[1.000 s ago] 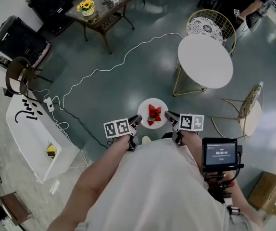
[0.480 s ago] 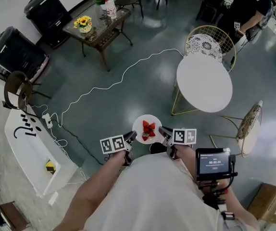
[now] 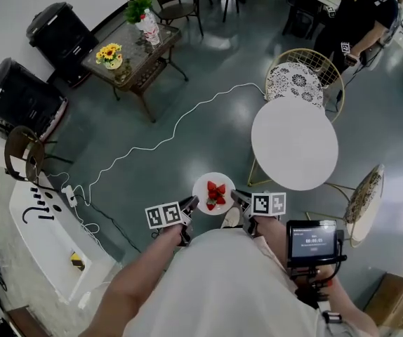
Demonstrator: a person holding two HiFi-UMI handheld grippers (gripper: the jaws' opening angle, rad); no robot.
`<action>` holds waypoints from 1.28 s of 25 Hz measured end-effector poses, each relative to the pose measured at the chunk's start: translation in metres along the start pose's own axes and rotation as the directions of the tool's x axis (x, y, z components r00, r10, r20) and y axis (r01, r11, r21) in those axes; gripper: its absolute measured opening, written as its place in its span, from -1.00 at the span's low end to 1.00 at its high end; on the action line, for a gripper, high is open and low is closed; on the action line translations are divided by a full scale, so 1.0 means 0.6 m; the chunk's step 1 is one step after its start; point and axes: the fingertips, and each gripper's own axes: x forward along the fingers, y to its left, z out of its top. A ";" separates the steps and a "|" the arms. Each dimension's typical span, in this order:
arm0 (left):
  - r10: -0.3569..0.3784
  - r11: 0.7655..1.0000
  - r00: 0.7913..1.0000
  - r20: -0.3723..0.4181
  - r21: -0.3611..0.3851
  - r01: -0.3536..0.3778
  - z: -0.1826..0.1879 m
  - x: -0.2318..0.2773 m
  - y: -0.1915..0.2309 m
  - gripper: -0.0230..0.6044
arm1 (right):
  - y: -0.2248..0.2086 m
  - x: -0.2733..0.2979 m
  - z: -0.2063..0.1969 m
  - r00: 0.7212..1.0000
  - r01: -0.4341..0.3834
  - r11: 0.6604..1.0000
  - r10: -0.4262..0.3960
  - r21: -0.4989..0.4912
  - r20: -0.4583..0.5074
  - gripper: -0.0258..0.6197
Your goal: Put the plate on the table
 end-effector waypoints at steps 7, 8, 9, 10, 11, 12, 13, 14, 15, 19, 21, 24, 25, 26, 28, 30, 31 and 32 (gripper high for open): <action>-0.009 0.999 0.999 -0.033 0.039 0.010 0.062 0.080 -0.030 -0.80 | -0.049 -0.002 0.082 0.999 0.004 1.000 -0.005 0.022 0.052 -0.81; -0.012 0.999 0.999 -0.043 0.041 0.013 0.066 0.089 -0.026 -0.80 | -0.057 0.002 0.089 0.998 0.009 1.000 -0.010 0.026 0.059 -0.81; -0.010 0.999 0.998 -0.059 0.036 0.013 0.061 0.094 -0.020 -0.80 | -0.063 0.004 0.085 0.998 0.017 0.999 -0.019 0.035 0.059 -0.81; -0.003 1.000 0.997 -0.082 0.025 0.005 0.047 0.092 -0.014 -0.80 | -0.066 0.001 0.068 0.998 0.026 0.998 -0.029 0.054 0.049 -0.81; 0.009 1.000 0.994 -0.109 0.012 -0.007 0.032 0.083 -0.012 -0.80 | -0.065 -0.004 0.048 0.999 0.033 0.996 -0.036 0.081 0.035 -0.81; 0.019 1.000 0.991 -0.134 0.003 -0.019 0.025 0.075 -0.014 -0.80 | -0.061 -0.009 0.036 0.999 0.037 0.993 -0.040 0.109 0.025 -0.81; 0.020 1.000 0.988 -0.152 0.006 -0.019 0.032 0.079 -0.021 -0.80 | -0.061 -0.014 0.042 0.999 0.041 0.991 -0.045 0.127 0.029 -0.81; 0.009 1.000 0.987 -0.163 0.021 -0.006 0.055 0.100 -0.032 -0.80 | -0.069 -0.016 0.069 0.997 0.047 0.990 -0.053 0.133 0.048 -0.81; -0.007 0.999 0.986 -0.169 0.043 0.015 0.082 0.129 -0.044 -0.80 | -0.083 -0.016 0.102 0.995 0.054 0.990 -0.064 0.131 0.074 -0.81; -0.054 0.992 0.977 -0.205 0.099 0.075 0.140 0.202 -0.062 -0.80 | -0.122 -0.015 0.169 0.983 0.081 0.986 -0.104 0.148 0.152 -0.81; -0.072 0.987 0.971 -0.228 0.121 0.102 0.170 0.225 -0.068 -0.80 | -0.131 -0.010 0.196 0.975 0.093 0.982 -0.123 0.164 0.186 -0.81; -0.095 0.977 0.958 -0.272 0.158 0.142 0.220 0.257 -0.074 -0.80 | -0.136 0.002 0.236 0.961 0.104 0.976 -0.149 0.193 0.233 -0.81; -0.103 0.973 0.952 -0.287 0.171 0.157 0.235 0.267 -0.077 -0.80 | -0.138 0.006 0.247 0.956 0.108 0.973 -0.158 0.205 0.249 -0.81; -0.110 0.968 0.947 -0.302 0.182 0.171 0.250 0.278 -0.080 -0.80 | -0.142 0.009 0.258 0.949 0.112 0.969 -0.169 0.219 0.264 -0.81; -0.123 0.960 0.936 -0.328 0.201 0.197 0.281 0.298 -0.088 -0.80 | -0.149 0.015 0.284 0.936 0.125 0.962 -0.195 0.241 0.294 -0.81; -0.132 0.951 0.924 -0.358 0.217 0.220 0.313 0.314 -0.090 -0.80 | -0.150 0.027 0.309 0.921 0.134 0.956 -0.217 0.260 0.323 -0.81; -0.136 0.945 0.917 -0.376 0.227 0.234 0.328 0.320 -0.089 -0.80 | -0.149 0.035 0.319 0.913 0.135 0.953 -0.226 0.272 0.340 -0.81; -0.140 0.939 0.908 -0.396 0.238 0.249 0.342 0.326 -0.087 -0.80 | -0.149 0.042 0.325 0.904 0.133 0.949 -0.235 0.287 0.357 -0.81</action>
